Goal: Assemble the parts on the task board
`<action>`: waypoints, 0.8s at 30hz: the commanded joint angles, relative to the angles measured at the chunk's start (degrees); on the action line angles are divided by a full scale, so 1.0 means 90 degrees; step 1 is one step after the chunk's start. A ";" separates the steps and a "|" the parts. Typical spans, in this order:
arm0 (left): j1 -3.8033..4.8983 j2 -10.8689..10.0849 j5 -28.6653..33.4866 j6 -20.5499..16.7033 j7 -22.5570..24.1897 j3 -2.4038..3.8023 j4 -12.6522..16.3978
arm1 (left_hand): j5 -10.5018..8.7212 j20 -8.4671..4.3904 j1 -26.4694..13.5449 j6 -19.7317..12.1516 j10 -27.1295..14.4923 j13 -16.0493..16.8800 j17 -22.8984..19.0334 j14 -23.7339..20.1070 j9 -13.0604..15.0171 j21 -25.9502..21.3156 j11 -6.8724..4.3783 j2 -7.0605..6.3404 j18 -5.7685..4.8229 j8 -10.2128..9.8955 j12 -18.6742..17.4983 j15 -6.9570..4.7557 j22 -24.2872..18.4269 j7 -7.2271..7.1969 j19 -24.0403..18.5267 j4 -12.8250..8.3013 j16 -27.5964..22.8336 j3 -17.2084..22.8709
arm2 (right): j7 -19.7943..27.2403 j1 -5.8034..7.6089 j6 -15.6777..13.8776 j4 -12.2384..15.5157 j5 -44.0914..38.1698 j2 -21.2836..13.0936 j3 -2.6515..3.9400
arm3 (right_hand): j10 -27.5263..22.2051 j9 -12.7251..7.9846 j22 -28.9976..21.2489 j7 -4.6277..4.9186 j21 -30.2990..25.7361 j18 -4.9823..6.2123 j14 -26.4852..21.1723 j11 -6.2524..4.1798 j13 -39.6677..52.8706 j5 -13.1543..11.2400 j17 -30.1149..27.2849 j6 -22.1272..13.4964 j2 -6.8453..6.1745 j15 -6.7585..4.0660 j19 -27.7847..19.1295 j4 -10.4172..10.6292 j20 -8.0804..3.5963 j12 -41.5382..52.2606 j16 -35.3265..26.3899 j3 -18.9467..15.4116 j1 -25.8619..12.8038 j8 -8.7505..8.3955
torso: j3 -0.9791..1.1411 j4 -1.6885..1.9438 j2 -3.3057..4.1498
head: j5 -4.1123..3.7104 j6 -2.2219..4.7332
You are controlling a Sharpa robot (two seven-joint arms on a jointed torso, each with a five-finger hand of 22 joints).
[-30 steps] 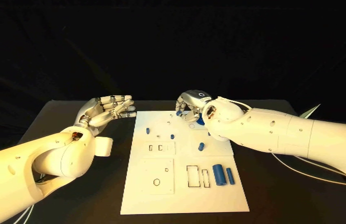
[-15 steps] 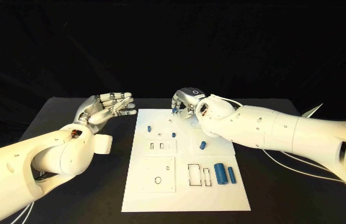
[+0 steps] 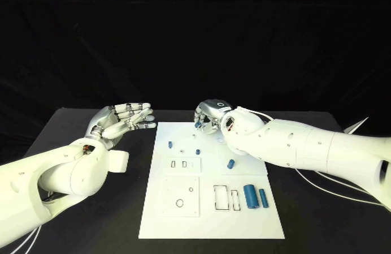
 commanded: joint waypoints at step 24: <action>0.0029 0.0029 -0.0005 0.0148 0.0020 0.0006 -0.0035 | -0.0028 -0.0021 0.0029 -0.0033 0.0053 -0.0004 0.0023 -0.0029 0.0007 0.0061 0.0005 -0.0036 0.0064 0.0038 -0.0039 -0.0016 0.0016 -0.0010 0.0027 -0.0012 -0.0044 0.0019 | -0.0048 -0.0054 0.0478 -0.0122 -0.0099 0.0108 -0.0011 | -0.0167 0.0200 0.0468 0.0056 -0.0060 -0.0063 0.0344 0.0092 0.0014 0.0006 -0.0045 -0.0191 -0.0085 0.0057 0.0031 -0.0012 0.0033 -0.0134 0.0035 0.0067 -0.0157 -0.0083 | 0.0001 0.0003 0.0014 | 0.0027 -0.0067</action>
